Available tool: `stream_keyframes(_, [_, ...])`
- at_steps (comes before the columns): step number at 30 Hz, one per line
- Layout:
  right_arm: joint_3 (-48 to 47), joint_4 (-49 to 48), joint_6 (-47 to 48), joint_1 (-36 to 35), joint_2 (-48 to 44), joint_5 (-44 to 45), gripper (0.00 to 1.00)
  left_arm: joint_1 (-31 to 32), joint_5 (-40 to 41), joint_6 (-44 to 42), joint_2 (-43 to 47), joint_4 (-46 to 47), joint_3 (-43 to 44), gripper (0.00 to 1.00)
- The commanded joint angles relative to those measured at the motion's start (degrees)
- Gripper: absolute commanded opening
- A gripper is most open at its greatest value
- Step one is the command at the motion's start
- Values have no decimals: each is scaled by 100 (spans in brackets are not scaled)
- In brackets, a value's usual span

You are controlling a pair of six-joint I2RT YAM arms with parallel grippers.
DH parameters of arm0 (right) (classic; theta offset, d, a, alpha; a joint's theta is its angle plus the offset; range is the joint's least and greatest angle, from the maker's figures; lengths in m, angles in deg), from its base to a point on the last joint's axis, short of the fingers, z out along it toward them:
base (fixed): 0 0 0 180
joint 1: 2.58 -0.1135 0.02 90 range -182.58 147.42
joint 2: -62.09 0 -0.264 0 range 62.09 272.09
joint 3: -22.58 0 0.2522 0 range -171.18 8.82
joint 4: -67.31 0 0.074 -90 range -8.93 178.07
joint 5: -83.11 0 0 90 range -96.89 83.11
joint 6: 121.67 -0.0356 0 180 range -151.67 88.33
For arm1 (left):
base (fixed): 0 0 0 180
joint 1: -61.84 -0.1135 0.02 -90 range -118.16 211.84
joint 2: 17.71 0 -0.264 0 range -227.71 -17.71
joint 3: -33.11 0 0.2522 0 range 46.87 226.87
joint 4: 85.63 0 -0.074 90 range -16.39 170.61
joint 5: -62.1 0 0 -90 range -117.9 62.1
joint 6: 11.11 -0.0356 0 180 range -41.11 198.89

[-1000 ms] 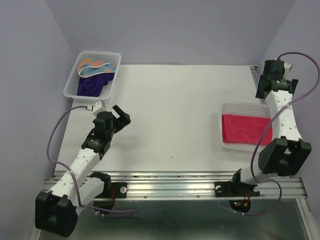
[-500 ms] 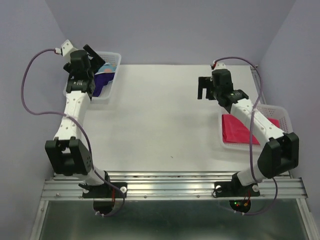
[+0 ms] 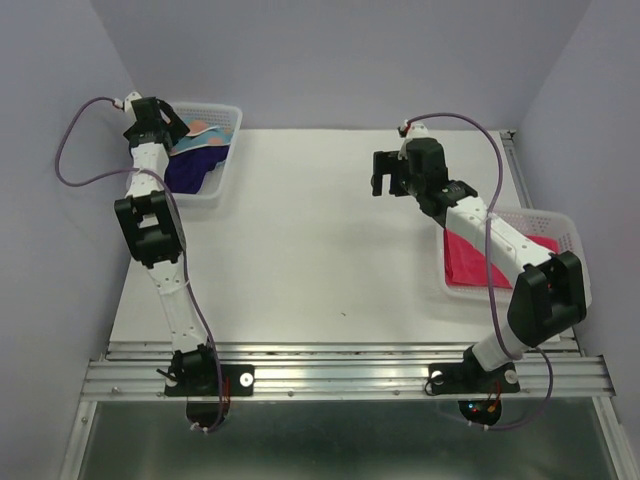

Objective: Fold and stack the towels
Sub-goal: Grab crumpled towel

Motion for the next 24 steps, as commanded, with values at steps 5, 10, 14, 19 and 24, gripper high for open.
stream_keyframes(5, [81, -325, 27, -27, -72, 28, 100, -331, -877, 61, -532, 654, 753, 99])
stream_keyframes(10, [108, -325, 44, -27, -64, 19, 100, -323, -1158, 264, -771, 996, 824, 96])
stream_keyframes(14, [108, -290, 35, -27, -46, 54, 100, -331, -1352, 352, -902, 1172, 921, 78])
stream_keyframes(19, [151, -272, 35, -27, -64, 133, 100, -331, -1326, 396, -1043, 1216, 1053, 74])
stream_keyframes(24, [178, -246, 44, -27, -90, 177, 100, -323, -1378, 414, -1166, 1234, 1167, 46])
